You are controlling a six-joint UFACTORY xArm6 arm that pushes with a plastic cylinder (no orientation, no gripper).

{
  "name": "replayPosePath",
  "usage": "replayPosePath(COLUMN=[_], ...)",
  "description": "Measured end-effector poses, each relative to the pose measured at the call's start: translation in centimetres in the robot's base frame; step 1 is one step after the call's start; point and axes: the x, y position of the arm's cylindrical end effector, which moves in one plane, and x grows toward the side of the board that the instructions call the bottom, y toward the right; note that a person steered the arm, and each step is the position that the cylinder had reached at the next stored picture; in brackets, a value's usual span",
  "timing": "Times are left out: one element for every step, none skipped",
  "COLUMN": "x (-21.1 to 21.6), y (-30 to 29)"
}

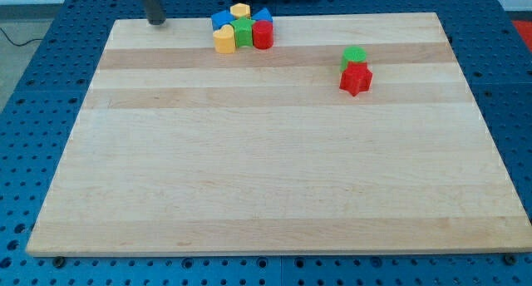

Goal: Separate the green star blue cube and yellow heart from the group of blocks

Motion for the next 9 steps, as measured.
replayPosePath(x=[0.1, 0.1, 2.0, 4.1, 4.4, 2.1, 0.0, 0.3, 1.1], y=[3.9, 9.5, 10.1, 8.0, 6.1, 4.3, 5.9, 11.7, 17.6])
